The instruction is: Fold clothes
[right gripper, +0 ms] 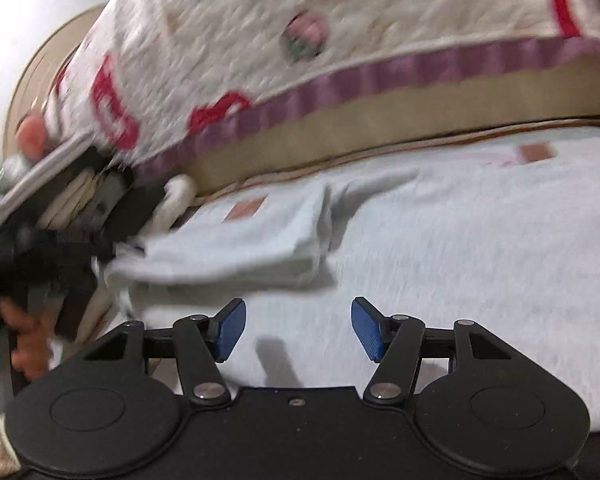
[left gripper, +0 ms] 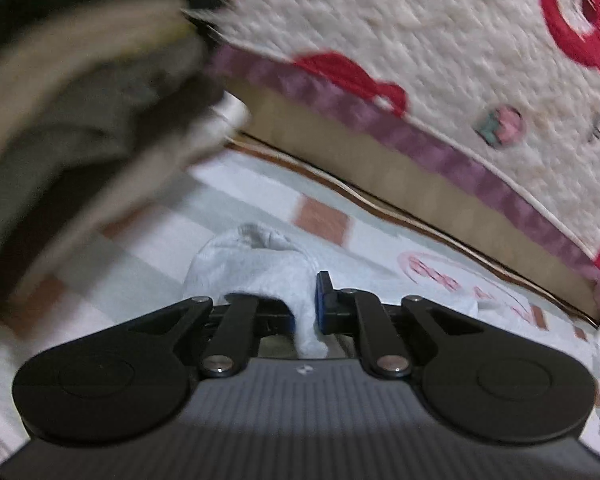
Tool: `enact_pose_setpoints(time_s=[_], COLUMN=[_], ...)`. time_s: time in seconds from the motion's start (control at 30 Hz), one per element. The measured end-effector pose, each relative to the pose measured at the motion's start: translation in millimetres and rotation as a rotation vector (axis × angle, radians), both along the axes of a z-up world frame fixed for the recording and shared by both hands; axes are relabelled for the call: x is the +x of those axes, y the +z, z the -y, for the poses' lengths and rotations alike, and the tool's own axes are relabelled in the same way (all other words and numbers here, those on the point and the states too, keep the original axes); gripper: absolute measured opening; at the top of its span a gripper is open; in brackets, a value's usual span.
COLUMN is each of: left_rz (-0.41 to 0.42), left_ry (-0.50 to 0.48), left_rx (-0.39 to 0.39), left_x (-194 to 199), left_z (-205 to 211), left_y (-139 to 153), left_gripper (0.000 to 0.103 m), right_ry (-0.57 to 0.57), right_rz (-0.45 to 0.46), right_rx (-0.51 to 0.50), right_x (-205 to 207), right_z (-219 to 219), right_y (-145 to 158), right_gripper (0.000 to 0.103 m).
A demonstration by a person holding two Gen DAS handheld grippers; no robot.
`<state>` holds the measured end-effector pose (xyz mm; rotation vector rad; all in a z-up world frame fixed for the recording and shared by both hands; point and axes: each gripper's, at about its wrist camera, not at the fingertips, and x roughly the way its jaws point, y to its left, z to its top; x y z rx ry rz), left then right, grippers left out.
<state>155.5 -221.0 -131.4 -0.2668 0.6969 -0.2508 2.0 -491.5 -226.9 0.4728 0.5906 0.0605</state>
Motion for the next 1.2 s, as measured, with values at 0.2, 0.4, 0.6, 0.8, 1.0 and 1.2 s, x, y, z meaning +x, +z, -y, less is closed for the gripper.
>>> enact_pose_setpoints(time_s=[0.2,0.4,0.6,0.8,1.0,1.2], left_rz=[-0.006,0.174,0.355,-0.008,-0.056,0.011], left_ry=[-0.027,-0.203,-0.599,-0.914,-0.987,-0.903], left_rx=[0.043,0.076,0.062,0.094,-0.001,-0.154], left_x=[5,-9,-53,-73,-76,-56], left_z=[-26,37,135,241,233,170], left_y=[-7,28,65,13,10,29], left_gripper=[0.009,0.008,0.009,0.035,0.05,0.064], right_ry=[0.112,0.0,-0.126,-0.251,-0.28,-0.296], right_rz=[-0.056,-0.056,0.001,-0.05,-0.053,0.015], right_rx=[-0.012,0.012,0.166,0.155,0.184,0.346], right_x=[3,-13,-42,-66,-85,-98], right_z=[-34,-10,35,65,74,83], right_y=[-13,-17,-21,-33,-43,-48], right_gripper=[0.064,0.064,0.064,0.064,0.064,0.066])
